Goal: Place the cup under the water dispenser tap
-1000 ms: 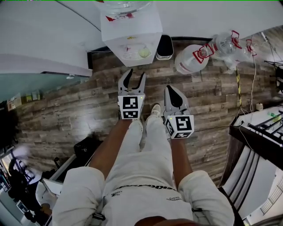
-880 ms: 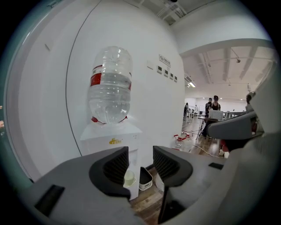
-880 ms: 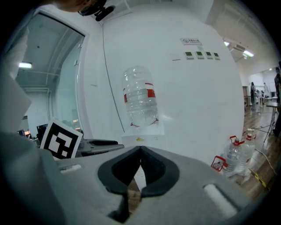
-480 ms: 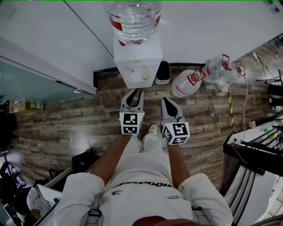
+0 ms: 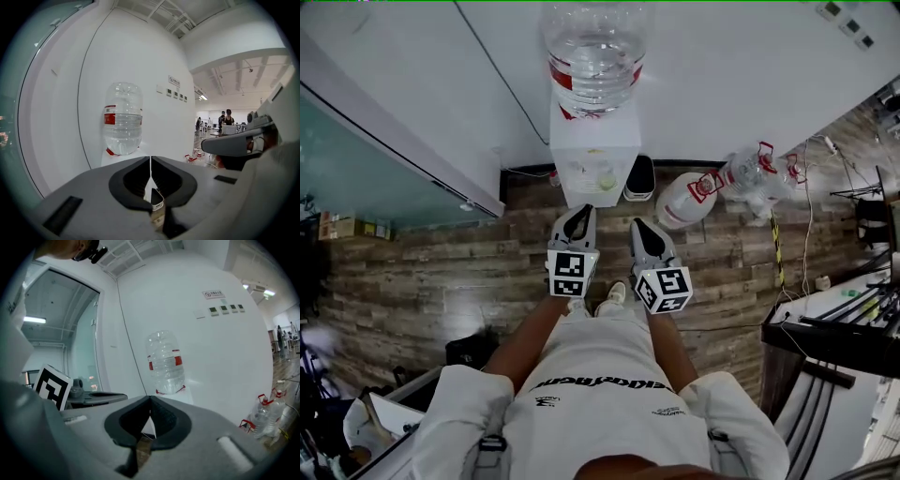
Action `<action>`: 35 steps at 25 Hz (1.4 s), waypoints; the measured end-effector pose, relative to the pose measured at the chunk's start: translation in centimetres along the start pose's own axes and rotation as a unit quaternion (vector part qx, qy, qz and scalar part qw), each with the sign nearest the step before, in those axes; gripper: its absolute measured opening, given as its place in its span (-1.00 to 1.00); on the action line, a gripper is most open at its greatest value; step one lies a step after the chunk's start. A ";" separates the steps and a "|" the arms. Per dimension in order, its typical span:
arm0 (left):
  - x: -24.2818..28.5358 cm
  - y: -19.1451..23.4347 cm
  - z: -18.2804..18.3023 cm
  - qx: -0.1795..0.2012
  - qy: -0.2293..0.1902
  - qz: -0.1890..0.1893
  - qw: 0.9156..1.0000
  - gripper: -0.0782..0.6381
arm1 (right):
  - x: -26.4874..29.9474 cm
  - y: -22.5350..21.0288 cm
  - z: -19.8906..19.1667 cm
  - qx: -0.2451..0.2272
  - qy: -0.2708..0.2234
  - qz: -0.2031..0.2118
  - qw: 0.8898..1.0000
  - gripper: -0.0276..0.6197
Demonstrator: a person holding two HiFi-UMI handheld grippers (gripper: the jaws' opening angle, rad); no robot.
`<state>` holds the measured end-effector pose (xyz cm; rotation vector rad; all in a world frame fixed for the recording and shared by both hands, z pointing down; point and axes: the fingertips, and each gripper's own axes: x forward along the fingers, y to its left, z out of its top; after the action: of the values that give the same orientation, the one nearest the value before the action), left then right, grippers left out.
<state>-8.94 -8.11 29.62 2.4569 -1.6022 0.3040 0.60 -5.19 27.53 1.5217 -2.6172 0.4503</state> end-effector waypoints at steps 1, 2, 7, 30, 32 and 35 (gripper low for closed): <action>-0.4 -0.1 0.3 0.000 -0.001 0.000 1.000 -0.77 | -0.2 0.3 0.3 -0.002 0.000 0.001 1.000 -0.92; -0.9 -0.2 0.5 -0.001 -0.002 -0.001 1.000 -0.78 | -0.3 0.5 0.5 -0.005 -0.001 0.002 1.000 -0.92; -2.4 -1.1 1.2 -0.001 -0.006 -0.010 1.000 -0.79 | -0.7 1.0 1.6 -0.009 -0.007 0.004 1.000 -0.92; -2.7 -1.4 3.0 -0.012 -0.025 -0.011 1.000 -0.79 | -0.5 0.0 2.9 -0.031 -0.007 0.006 0.999 -0.93; -2.6 -1.3 2.8 -0.009 -0.023 -0.011 1.000 -0.79 | -0.4 -0.1 2.9 -0.030 -0.009 0.005 1.000 -0.93; -2.3 -1.3 2.7 -0.002 -0.023 -0.011 1.000 -0.79 | -0.2 -0.3 3.1 -0.030 -0.010 0.005 0.999 -0.93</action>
<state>-8.52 -6.29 26.30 2.4947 -1.5909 0.2415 1.18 -6.04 24.60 1.5030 -2.6293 0.3571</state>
